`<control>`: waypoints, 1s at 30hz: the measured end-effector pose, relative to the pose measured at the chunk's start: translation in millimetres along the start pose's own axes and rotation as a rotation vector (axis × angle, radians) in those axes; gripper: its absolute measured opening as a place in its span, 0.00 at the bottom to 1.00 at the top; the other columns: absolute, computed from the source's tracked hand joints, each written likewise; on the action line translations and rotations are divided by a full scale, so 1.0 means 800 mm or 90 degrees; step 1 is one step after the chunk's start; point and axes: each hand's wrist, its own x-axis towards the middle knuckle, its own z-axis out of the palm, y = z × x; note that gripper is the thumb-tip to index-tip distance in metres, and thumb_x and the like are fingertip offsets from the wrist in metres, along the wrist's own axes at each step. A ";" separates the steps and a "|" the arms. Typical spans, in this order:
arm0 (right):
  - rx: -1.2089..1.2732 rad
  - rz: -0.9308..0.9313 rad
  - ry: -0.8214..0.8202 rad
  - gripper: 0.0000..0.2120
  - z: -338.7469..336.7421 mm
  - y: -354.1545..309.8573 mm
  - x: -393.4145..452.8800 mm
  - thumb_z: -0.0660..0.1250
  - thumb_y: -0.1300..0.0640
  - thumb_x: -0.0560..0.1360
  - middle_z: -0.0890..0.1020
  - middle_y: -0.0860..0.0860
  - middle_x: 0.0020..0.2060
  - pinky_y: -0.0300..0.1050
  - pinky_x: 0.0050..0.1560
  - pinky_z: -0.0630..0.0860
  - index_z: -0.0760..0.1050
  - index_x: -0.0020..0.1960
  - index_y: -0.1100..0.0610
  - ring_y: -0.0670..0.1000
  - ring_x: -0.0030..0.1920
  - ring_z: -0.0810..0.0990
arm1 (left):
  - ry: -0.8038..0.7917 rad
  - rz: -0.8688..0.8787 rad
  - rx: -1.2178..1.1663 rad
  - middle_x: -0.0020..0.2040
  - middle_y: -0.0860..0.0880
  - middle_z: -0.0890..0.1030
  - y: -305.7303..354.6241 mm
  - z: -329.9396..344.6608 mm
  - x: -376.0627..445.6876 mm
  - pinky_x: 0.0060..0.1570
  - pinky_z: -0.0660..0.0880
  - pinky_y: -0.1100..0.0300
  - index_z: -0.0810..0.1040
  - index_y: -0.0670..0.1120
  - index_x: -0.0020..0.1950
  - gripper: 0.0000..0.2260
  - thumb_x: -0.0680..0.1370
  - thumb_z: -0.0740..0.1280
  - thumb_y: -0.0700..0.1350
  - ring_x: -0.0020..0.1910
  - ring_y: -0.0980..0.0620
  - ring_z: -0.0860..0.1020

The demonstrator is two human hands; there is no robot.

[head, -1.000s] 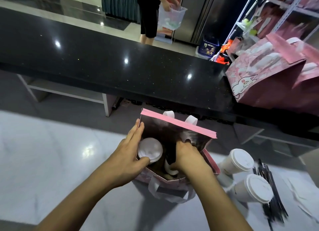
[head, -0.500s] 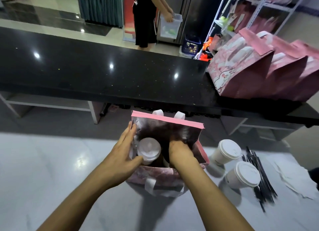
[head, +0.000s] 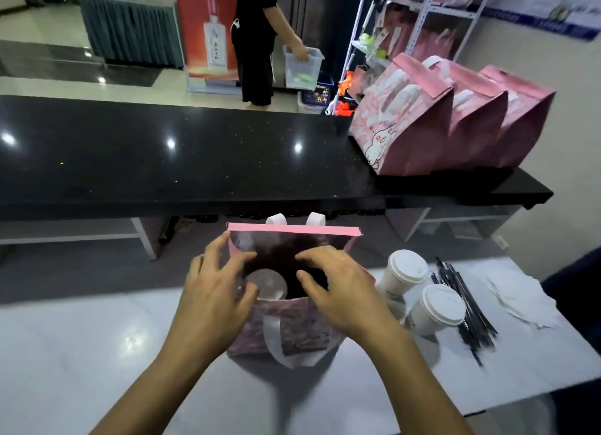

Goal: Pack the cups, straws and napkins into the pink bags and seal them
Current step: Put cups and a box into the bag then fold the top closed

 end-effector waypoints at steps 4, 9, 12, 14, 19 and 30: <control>0.006 -0.032 0.136 0.13 0.006 0.016 -0.023 0.65 0.52 0.79 0.77 0.42 0.60 0.48 0.62 0.73 0.76 0.63 0.47 0.44 0.61 0.74 | 0.049 0.124 0.076 0.67 0.48 0.75 0.025 0.000 0.000 0.60 0.71 0.45 0.82 0.52 0.54 0.12 0.75 0.62 0.50 0.64 0.43 0.70; 0.006 -0.001 0.216 0.15 -0.018 0.046 -0.050 0.65 0.53 0.78 0.76 0.43 0.63 0.47 0.64 0.72 0.76 0.65 0.48 0.46 0.62 0.73 | 0.010 0.233 0.097 0.62 0.50 0.79 0.078 0.019 0.000 0.60 0.72 0.47 0.81 0.51 0.56 0.13 0.74 0.65 0.49 0.62 0.44 0.75; -0.010 0.040 0.202 0.16 -0.038 0.083 -0.065 0.64 0.52 0.78 0.75 0.43 0.64 0.48 0.65 0.70 0.75 0.66 0.47 0.47 0.64 0.72 | -0.024 0.284 0.109 0.63 0.52 0.78 0.116 0.044 -0.002 0.60 0.71 0.48 0.79 0.53 0.60 0.14 0.75 0.67 0.48 0.62 0.45 0.74; -0.005 0.056 0.201 0.16 -0.052 0.113 -0.074 0.64 0.52 0.78 0.75 0.44 0.64 0.49 0.66 0.70 0.75 0.66 0.48 0.47 0.64 0.72 | -0.032 0.300 0.104 0.62 0.52 0.78 0.145 0.063 -0.003 0.60 0.70 0.50 0.79 0.53 0.60 0.14 0.77 0.62 0.50 0.61 0.46 0.74; -0.004 0.069 0.203 0.14 -0.092 0.195 -0.096 0.63 0.51 0.78 0.76 0.44 0.61 0.50 0.62 0.72 0.75 0.63 0.49 0.50 0.60 0.75 | -0.041 0.311 0.084 0.62 0.51 0.78 0.218 0.122 -0.006 0.61 0.67 0.51 0.79 0.51 0.58 0.12 0.76 0.64 0.49 0.61 0.45 0.74; -0.050 0.199 0.132 0.10 -0.107 0.398 -0.108 0.68 0.55 0.76 0.81 0.49 0.51 0.51 0.52 0.74 0.78 0.57 0.52 0.55 0.51 0.78 | -0.041 0.265 0.076 0.57 0.51 0.80 0.312 0.231 -0.017 0.56 0.72 0.50 0.80 0.49 0.57 0.13 0.76 0.62 0.48 0.56 0.44 0.77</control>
